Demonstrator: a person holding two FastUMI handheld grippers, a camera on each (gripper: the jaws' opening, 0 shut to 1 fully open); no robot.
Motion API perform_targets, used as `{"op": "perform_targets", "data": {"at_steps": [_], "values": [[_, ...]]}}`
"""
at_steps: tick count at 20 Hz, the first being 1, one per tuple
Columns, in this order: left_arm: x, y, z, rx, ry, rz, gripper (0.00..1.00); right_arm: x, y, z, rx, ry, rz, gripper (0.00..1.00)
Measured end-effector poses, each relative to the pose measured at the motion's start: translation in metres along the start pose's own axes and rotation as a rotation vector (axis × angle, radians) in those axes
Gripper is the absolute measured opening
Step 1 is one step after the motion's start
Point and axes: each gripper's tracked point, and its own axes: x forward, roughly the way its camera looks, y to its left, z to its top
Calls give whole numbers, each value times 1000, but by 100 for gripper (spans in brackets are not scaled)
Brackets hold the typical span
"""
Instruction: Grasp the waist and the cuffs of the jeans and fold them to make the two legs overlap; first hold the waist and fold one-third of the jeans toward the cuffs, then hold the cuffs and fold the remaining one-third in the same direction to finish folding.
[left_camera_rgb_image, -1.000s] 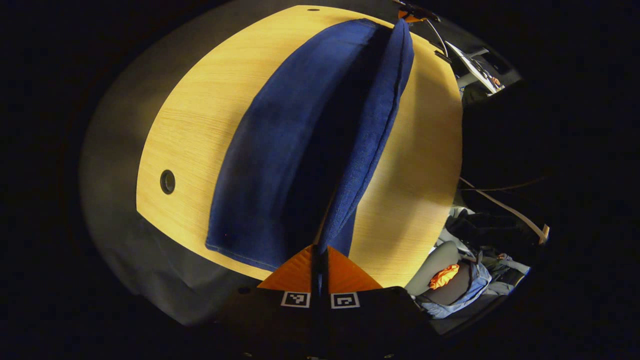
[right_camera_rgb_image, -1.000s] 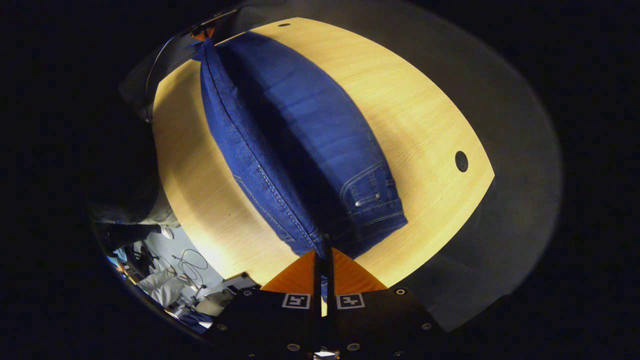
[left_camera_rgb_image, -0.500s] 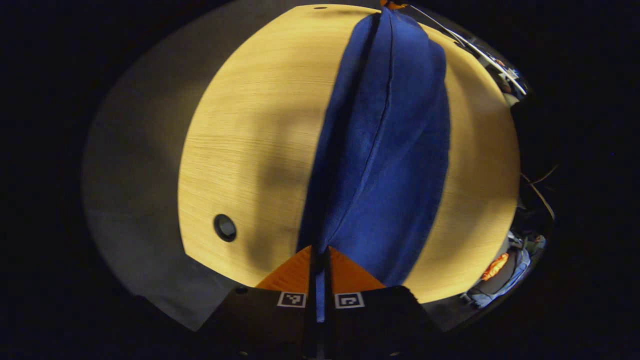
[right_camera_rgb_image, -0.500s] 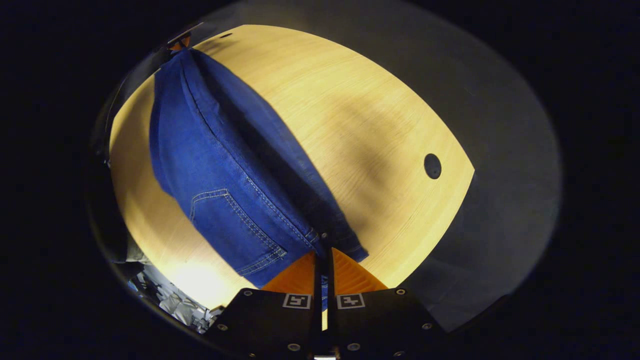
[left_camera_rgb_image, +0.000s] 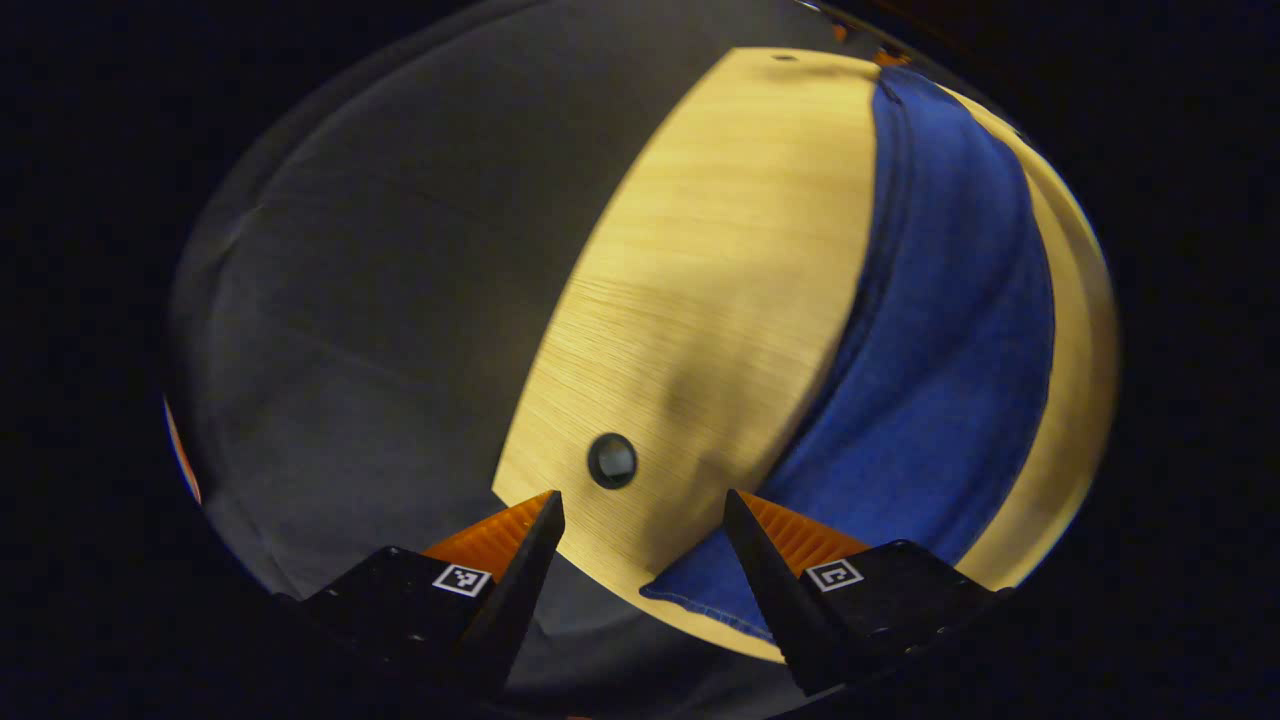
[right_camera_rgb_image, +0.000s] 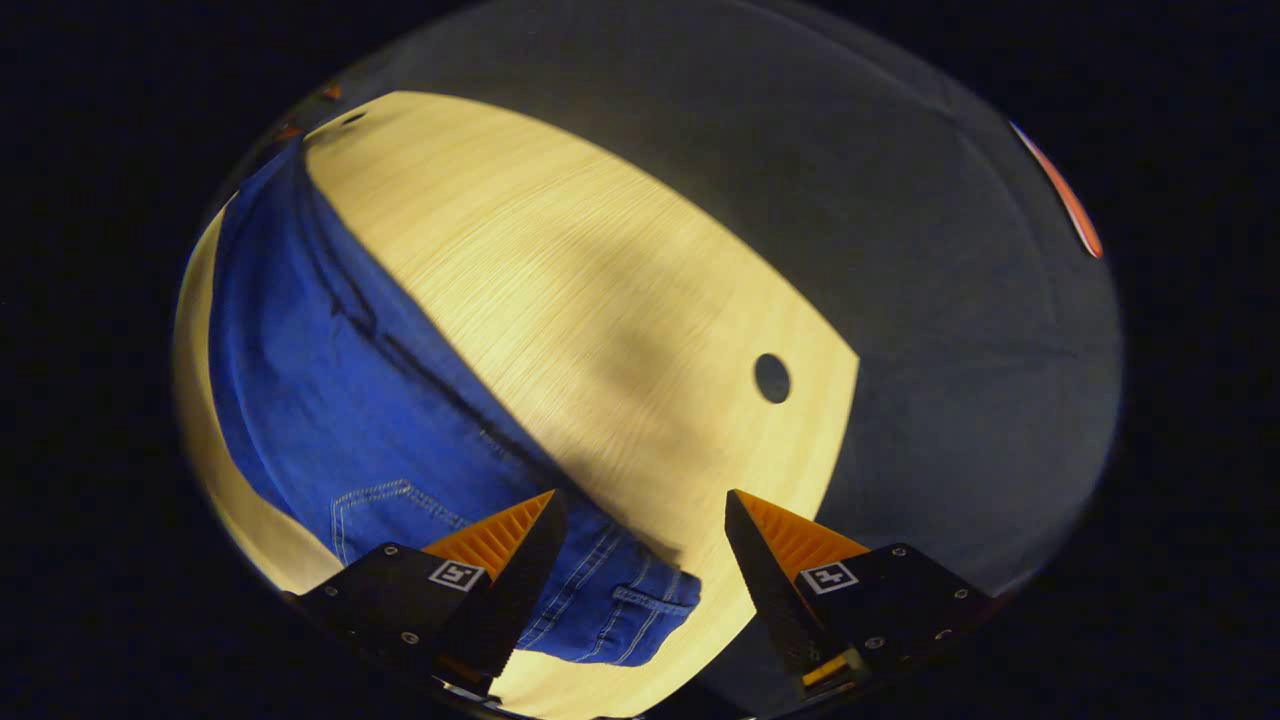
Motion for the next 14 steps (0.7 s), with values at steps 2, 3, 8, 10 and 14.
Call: {"op": "perform_targets", "data": {"at_steps": [2,3,8,10,14], "values": [[-14,17,16,-106,-93,84,98,-33,-19,26,83,-92,-57,98],[-24,20,24,-163,-140,117,98,-49,-31,31,123,-136,-84,99],[-75,30,64,-400,-363,216,98,-100,-59,55,346,-389,-164,99],[-87,36,69,-469,-411,261,98,-118,-67,56,409,-463,-188,99],[-125,47,77,-604,-539,314,100,-149,-77,55,561,-616,-155,98]]}}
